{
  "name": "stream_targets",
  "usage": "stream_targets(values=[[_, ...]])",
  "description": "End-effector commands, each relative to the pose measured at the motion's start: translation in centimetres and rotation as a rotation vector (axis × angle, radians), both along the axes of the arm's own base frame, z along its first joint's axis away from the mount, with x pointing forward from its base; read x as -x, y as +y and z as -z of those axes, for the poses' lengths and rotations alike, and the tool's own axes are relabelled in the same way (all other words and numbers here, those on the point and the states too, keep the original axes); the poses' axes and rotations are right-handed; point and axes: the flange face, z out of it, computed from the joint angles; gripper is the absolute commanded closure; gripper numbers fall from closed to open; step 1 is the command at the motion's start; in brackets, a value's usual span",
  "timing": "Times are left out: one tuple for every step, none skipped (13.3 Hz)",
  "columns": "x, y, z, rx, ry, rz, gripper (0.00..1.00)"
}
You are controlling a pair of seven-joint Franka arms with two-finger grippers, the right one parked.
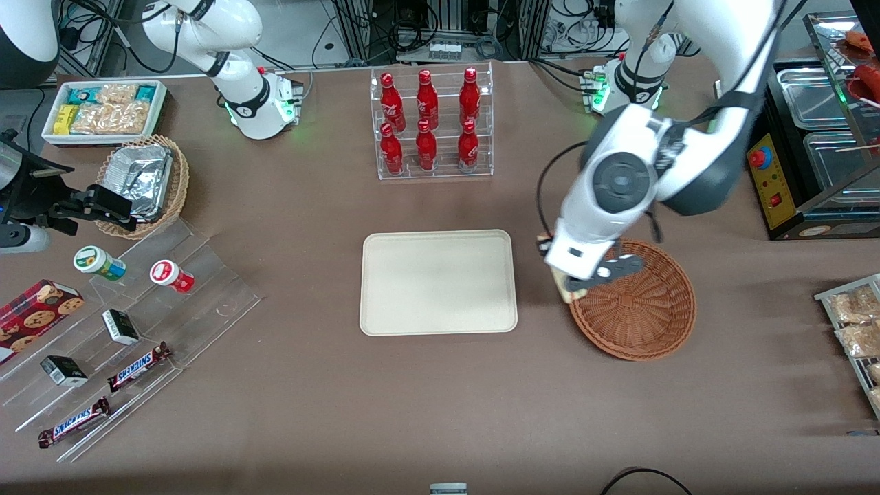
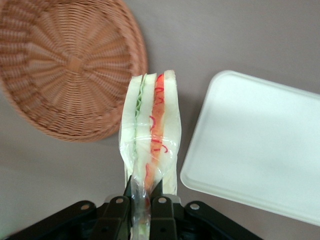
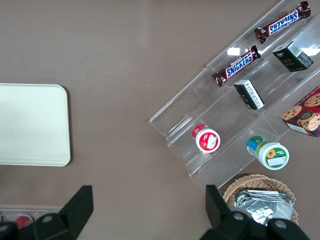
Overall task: Place sandwich from basket to tray
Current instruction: 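Lift the sandwich and carry it with the left gripper over the tray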
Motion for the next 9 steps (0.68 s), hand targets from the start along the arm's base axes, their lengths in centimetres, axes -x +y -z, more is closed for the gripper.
stream_targets(values=[[0.0, -3.0, 1.5, 0.032, -0.005, 0.055, 1.00], [1.2, -5.5, 2.6, 0.013, -0.018, 0.108, 1.00], [2.0, -7.6, 4.2, -0.010, -0.037, 0.133, 1.00], [2.2, -9.0, 5.8, -0.013, -0.054, 0.130, 1.00], [2.1, -9.6, 7.2, -0.016, -0.061, 0.124, 1.00], [3.0, -11.2, 8.3, -0.008, -0.056, 0.147, 1.00], [3.4, -12.1, 8.9, 0.002, -0.060, 0.158, 1.00], [4.3, -13.4, 9.7, 0.013, -0.066, 0.175, 1.00], [4.9, -14.8, 10.1, 0.019, -0.096, 0.199, 1.00]])
